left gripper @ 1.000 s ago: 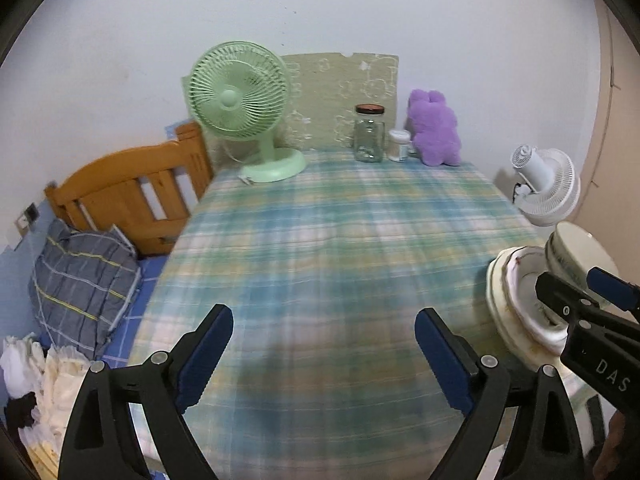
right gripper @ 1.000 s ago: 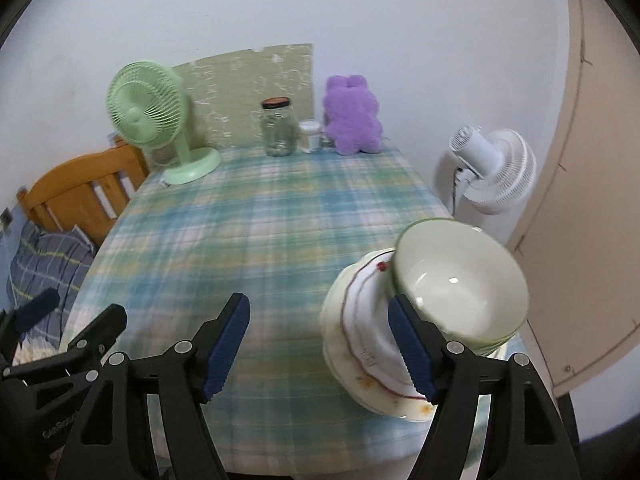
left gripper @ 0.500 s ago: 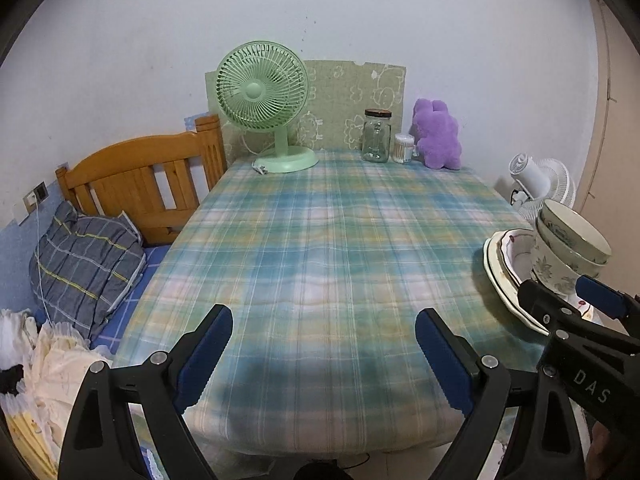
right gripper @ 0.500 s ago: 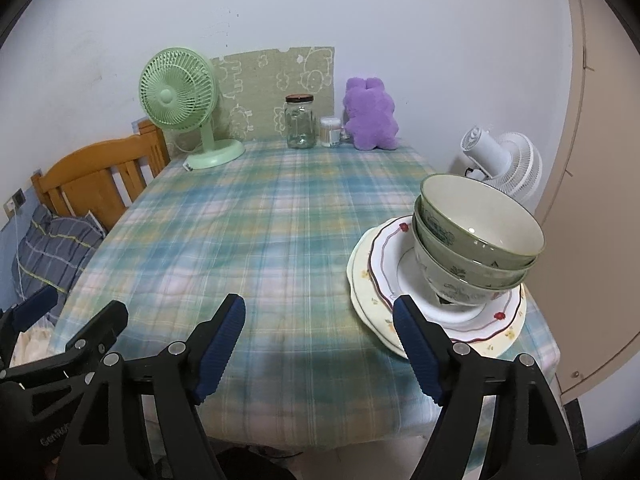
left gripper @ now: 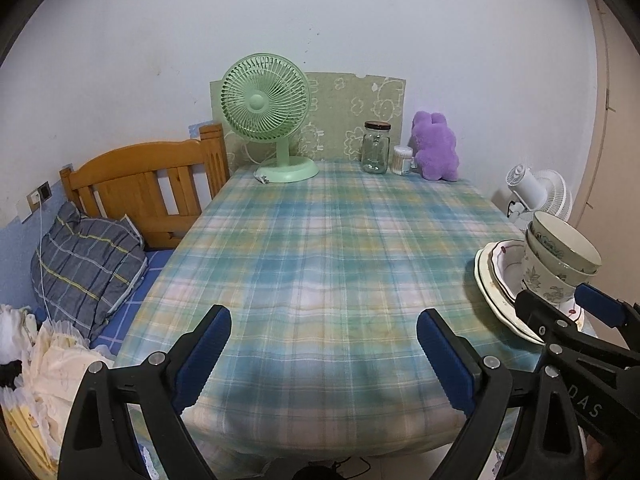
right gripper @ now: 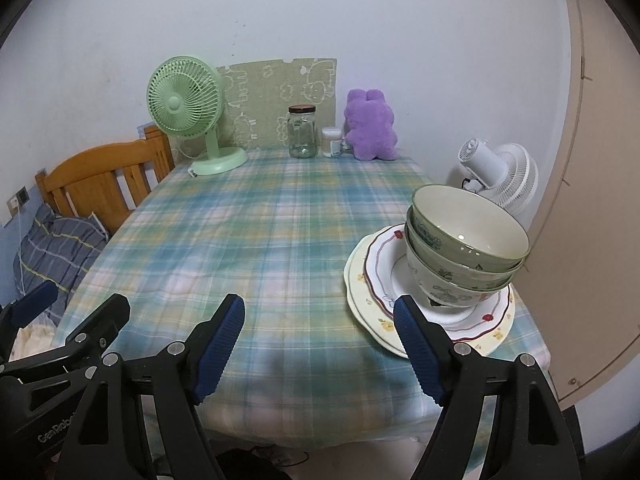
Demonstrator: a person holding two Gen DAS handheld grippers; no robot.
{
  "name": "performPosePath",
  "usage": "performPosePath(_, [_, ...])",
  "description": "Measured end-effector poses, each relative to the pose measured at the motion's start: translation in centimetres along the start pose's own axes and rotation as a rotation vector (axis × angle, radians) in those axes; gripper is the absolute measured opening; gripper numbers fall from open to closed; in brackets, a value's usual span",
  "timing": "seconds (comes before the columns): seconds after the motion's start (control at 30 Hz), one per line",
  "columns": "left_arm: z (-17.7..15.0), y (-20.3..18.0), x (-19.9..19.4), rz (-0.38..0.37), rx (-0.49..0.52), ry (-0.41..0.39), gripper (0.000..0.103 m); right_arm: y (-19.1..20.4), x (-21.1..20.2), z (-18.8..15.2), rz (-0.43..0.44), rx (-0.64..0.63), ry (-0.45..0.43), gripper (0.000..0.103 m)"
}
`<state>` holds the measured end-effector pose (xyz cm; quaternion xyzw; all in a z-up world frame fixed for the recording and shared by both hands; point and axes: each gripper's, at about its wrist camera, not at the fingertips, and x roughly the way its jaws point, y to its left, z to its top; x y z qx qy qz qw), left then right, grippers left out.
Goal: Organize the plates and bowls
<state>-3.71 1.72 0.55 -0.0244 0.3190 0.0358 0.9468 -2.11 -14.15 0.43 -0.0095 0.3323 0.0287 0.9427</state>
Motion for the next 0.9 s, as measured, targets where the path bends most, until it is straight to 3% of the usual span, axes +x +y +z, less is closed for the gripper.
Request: performPosePath(0.9, [-0.07,-0.56,-0.17,-0.014,-0.011,0.010,0.098,-0.76,0.08,-0.26,-0.009,0.005,0.019,0.080])
